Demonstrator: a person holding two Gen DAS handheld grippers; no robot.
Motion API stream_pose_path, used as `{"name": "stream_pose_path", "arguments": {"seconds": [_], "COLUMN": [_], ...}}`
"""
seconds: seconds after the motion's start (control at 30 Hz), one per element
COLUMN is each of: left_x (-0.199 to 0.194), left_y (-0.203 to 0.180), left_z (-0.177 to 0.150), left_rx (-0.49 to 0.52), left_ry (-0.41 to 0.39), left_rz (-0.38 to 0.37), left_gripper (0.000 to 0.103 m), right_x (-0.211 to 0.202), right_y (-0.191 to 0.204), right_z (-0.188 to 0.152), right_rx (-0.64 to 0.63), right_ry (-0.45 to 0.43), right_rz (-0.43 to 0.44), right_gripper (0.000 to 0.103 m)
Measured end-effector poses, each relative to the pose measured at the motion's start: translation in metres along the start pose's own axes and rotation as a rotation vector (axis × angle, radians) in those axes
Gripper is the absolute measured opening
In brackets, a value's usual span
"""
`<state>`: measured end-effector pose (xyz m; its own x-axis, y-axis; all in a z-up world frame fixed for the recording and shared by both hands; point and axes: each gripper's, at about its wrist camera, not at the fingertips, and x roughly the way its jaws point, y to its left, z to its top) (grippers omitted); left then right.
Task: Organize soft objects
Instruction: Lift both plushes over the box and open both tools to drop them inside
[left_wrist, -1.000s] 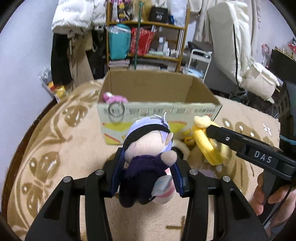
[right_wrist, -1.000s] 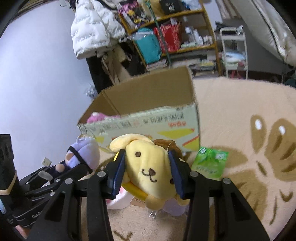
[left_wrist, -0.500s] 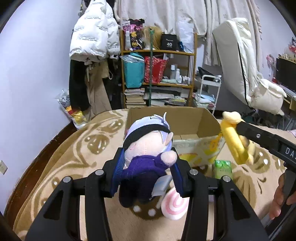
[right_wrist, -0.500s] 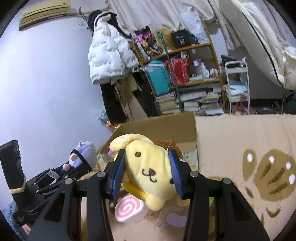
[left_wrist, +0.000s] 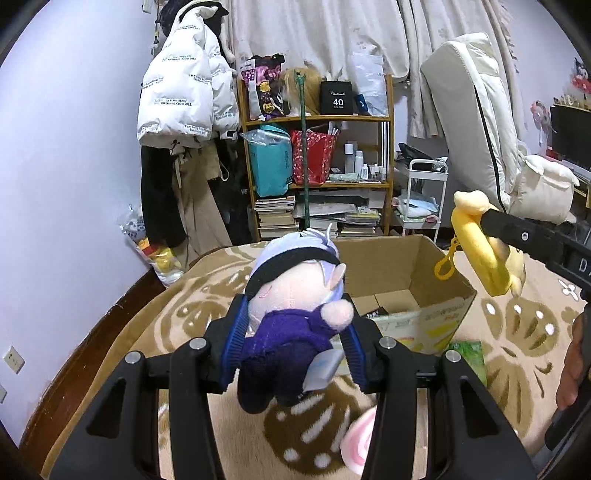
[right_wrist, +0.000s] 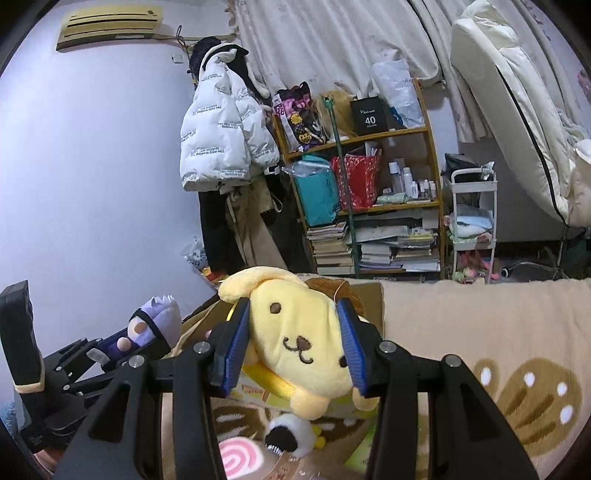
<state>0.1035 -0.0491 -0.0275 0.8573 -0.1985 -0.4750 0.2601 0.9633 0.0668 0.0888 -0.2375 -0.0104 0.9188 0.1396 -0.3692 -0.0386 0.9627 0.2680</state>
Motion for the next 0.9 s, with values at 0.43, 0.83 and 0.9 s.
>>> {"name": "stream_pose_path", "arguments": {"seconds": [0.43, 0.83, 0.9], "left_x": [0.032, 0.061, 0.067], "left_y": [-0.010, -0.017, -0.019], "left_z": [0.026, 0.022, 0.021], "left_rx": [0.057, 0.064, 0.060], "left_ry": [-0.027, -0.007, 0.006], "left_rz": [-0.018, -0.060, -0.071], "left_gripper": [0.047, 0.048, 0.048], "right_x": [0.019, 0.047, 0.051], "right_y": [-0.009, -0.018, -0.019], "right_z": [0.004, -0.004, -0.006], "right_rx": [-0.014, -0.015, -0.019], "right_ry": [-0.044, 0.038, 0.054], "right_rz": [-0.027, -0.022, -0.024], "right_gripper": [0.050, 0.052, 0.052]}}
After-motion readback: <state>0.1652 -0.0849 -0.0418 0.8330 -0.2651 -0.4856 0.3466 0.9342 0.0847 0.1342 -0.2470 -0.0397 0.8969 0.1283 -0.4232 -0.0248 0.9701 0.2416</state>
